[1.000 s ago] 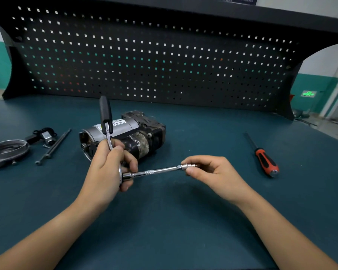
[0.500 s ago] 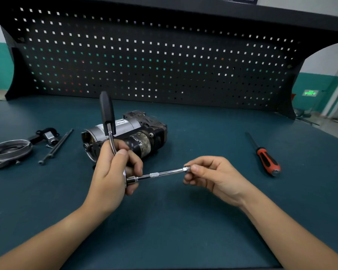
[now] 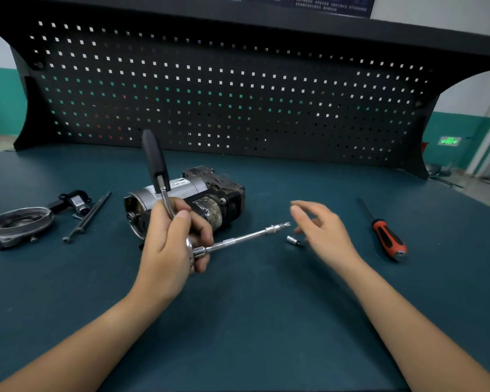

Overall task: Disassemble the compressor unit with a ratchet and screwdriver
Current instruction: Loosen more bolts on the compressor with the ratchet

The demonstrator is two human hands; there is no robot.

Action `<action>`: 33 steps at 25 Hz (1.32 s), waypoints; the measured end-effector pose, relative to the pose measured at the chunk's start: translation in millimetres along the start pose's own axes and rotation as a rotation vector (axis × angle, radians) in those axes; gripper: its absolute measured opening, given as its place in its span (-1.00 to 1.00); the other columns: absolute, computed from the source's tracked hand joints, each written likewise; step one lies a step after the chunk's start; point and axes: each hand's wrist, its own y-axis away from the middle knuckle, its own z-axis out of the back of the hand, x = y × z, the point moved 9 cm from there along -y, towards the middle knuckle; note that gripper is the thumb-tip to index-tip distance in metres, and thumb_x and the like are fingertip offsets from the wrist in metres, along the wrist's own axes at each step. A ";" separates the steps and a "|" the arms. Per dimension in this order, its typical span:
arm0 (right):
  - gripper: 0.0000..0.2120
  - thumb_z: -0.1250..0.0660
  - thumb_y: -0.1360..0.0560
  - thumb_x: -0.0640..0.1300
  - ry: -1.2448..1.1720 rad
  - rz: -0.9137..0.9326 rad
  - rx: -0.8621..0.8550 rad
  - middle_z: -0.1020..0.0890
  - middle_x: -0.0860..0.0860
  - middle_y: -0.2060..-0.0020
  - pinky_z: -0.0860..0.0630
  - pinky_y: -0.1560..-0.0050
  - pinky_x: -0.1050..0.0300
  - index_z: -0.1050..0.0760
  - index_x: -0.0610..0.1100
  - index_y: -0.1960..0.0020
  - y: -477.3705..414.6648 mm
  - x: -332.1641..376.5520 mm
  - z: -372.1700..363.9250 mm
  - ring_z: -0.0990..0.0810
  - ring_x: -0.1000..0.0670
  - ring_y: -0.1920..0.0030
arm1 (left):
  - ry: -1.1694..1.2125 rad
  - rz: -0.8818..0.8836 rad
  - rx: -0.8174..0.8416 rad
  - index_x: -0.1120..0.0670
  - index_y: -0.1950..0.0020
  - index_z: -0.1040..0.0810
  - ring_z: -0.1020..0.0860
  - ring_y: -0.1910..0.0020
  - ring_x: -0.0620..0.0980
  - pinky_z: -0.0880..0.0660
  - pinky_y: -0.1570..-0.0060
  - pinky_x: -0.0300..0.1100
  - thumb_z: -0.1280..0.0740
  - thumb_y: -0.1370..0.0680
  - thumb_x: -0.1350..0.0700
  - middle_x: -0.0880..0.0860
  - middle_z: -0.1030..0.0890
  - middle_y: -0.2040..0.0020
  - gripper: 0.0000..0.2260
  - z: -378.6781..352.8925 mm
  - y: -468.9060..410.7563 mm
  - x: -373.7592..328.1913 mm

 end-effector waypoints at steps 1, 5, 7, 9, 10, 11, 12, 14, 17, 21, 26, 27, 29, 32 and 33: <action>-0.76 -0.33 -0.50 0.00 0.304 0.042 -0.026 -0.51 0.04 -0.11 -0.42 0.06 0.27 -0.57 -0.06 -0.11 -7.2 -5.1 4.9 -0.57 0.00 0.10 | 0.002 -0.026 -0.020 -0.20 0.27 -0.35 -0.32 0.65 -0.03 -0.25 0.61 -0.29 -0.05 -0.49 0.11 0.00 -0.51 0.44 -0.76 5.0 -0.9 -4.0; -0.74 -0.23 -0.56 -0.02 0.794 0.044 0.129 -0.55 -0.06 -0.05 -0.41 -0.03 0.13 -0.60 -0.13 -0.09 -17.9 -39.4 -10.3 -0.51 -0.09 -0.10 | -0.005 -0.048 -0.062 -0.17 0.25 -0.33 -0.34 0.67 0.00 -0.23 0.62 -0.27 -0.05 -0.48 0.08 0.00 -0.51 0.42 -0.82 19.1 -4.3 -3.1; -0.73 -0.20 -0.56 -0.05 0.887 -0.012 -0.011 -0.56 -0.10 -0.03 -0.42 0.06 0.11 -0.60 -0.18 -0.04 -23.1 -45.8 12.0 -0.51 -0.12 -0.06 | -0.023 -0.066 -0.070 -0.11 0.20 -0.29 -0.34 0.67 0.03 -0.24 0.62 -0.26 -0.06 -0.49 0.08 0.01 -0.51 0.42 -0.89 21.2 -4.6 -3.6; -0.70 -0.15 -0.57 -0.06 1.004 -0.124 -0.119 -0.54 -0.14 -0.05 -0.41 0.05 0.09 -0.59 -0.21 -0.04 -23.3 -54.8 38.7 -0.48 -0.15 -0.10 | -0.076 -0.143 -0.103 -0.11 0.18 -0.28 -0.36 0.67 0.03 -0.27 0.62 -0.26 -0.08 -0.49 0.08 0.02 -0.52 0.42 -0.91 25.7 -3.8 -13.5; -0.69 -0.13 -0.57 -0.07 1.036 -0.188 -0.131 -0.52 -0.15 -0.07 -0.40 0.01 0.08 -0.58 -0.21 -0.07 -22.5 -59.2 46.7 -0.46 -0.16 -0.12 | -0.124 -0.203 -0.130 -0.17 0.19 -0.29 -0.37 0.66 0.02 -0.29 0.62 -0.28 -0.10 -0.49 0.05 0.01 -0.53 0.41 -0.89 29.1 -3.8 -22.6; -0.68 -0.12 -0.57 -0.06 1.074 -0.233 -0.118 -0.49 -0.15 -0.10 -0.38 -0.04 0.07 -0.56 -0.21 -0.11 -20.9 -60.9 48.9 -0.44 -0.15 -0.15 | -0.183 -0.263 -0.160 -0.25 0.21 -0.30 -0.38 0.66 -0.01 -0.30 0.61 -0.30 -0.10 -0.48 0.01 -0.02 -0.54 0.40 -0.86 32.7 -4.0 -32.9; -0.67 -0.12 -0.57 -0.05 1.125 -0.235 -0.100 -0.47 -0.13 -0.14 -0.35 -0.09 0.06 -0.52 -0.21 -0.17 -18.5 -56.1 45.3 -0.41 -0.15 -0.18 | -0.237 -0.314 -0.188 -0.32 0.21 -0.31 -0.39 0.66 -0.04 -0.30 0.61 -0.31 -0.09 -0.48 -0.02 -0.04 -0.55 0.40 -0.84 37.0 -5.1 -42.6; -0.61 -0.18 -0.55 0.01 1.138 -0.071 -0.134 -0.43 -0.12 -0.18 -0.32 -0.15 0.04 -0.41 -0.19 -0.29 -13.4 -26.1 26.4 -0.39 -0.13 -0.20 | -0.310 -0.370 -0.230 -0.37 0.18 -0.30 -0.40 0.64 -0.10 -0.32 0.59 -0.31 -0.06 -0.48 -0.04 -0.09 -0.55 0.39 -0.81 46.3 -9.5 -55.5; -0.66 -0.29 -0.51 -0.03 0.704 0.229 -0.145 -0.54 -0.08 -0.04 -0.41 -0.07 0.06 -0.50 -0.13 -0.23 6.3 34.5 -23.9 -0.52 -0.10 -0.05 | -0.389 -0.345 -0.226 -0.38 0.21 -0.29 -0.41 0.61 -0.14 -0.34 0.56 -0.27 -0.06 -0.49 -0.03 -0.10 -0.56 0.41 -0.80 51.8 -14.3 -54.0; -0.72 -0.34 -0.48 -0.09 0.102 0.095 0.007 -0.55 0.03 0.04 -0.39 0.04 0.34 -0.56 -0.10 -0.18 12.9 57.0 -86.2 -0.50 0.16 0.19 | -0.386 -0.290 -0.187 -0.31 0.24 -0.30 -0.38 0.65 -0.10 -0.32 0.61 -0.31 -0.07 -0.49 -0.01 -0.07 -0.56 0.42 -0.81 50.4 -15.9 -40.0; -0.61 -0.34 -0.49 -0.13 -0.015 0.051 -0.021 -0.43 0.05 -0.23 -0.24 -0.09 0.45 -0.43 -0.10 -0.30 11.0 55.1 -100.4 -0.43 0.10 -0.20 | -0.341 -0.292 -0.181 -0.34 0.25 -0.29 -0.38 0.60 -0.15 -0.31 0.62 -0.31 -0.06 -0.45 -0.09 -0.09 -0.55 0.42 -0.87 53.8 -19.7 -37.1; -0.52 -0.35 -0.48 -0.13 -0.007 0.064 -0.006 -0.37 0.06 -0.31 -0.20 -0.20 0.42 -0.34 -0.09 -0.37 8.4 54.9 -101.1 -0.35 0.10 -0.31 | -0.334 -0.287 -0.173 -0.35 0.26 -0.29 -0.38 0.59 -0.15 -0.32 0.63 -0.28 -0.06 -0.44 -0.10 -0.08 -0.55 0.42 -0.87 53.7 -20.5 -35.6; -0.35 -0.36 -0.47 -0.12 0.012 0.093 0.067 -0.20 0.10 -0.45 -0.07 -0.36 0.34 -0.16 -0.04 -0.48 1.5 55.5 -105.3 -0.15 0.13 -0.44 | -0.348 -0.290 -0.161 -0.35 0.26 -0.28 -0.38 0.58 -0.15 -0.32 0.60 -0.25 -0.06 -0.43 -0.09 -0.08 -0.54 0.42 -0.87 54.0 -20.6 -34.5; -0.33 -0.36 -0.47 -0.08 0.027 0.114 0.144 -0.10 0.14 -0.50 0.00 -0.31 0.39 -0.13 0.02 -0.49 -4.7 53.9 -109.1 -0.05 0.19 -0.46 | -0.430 -0.342 -0.140 -0.38 0.22 -0.27 -0.41 0.54 -0.20 -0.34 0.53 -0.24 -0.05 -0.46 -0.06 -0.10 -0.56 0.37 -0.83 51.2 -16.6 -36.7; -0.34 -0.35 -0.48 -0.07 0.039 0.135 0.142 -0.10 0.14 -0.50 0.01 -0.30 0.40 -0.14 0.02 -0.49 -5.5 51.8 -106.5 -0.05 0.20 -0.46 | -0.455 -0.364 -0.131 -0.38 0.20 -0.27 -0.43 0.52 -0.20 -0.36 0.53 -0.25 -0.05 -0.47 -0.05 -0.12 -0.57 0.36 -0.82 49.5 -14.9 -37.5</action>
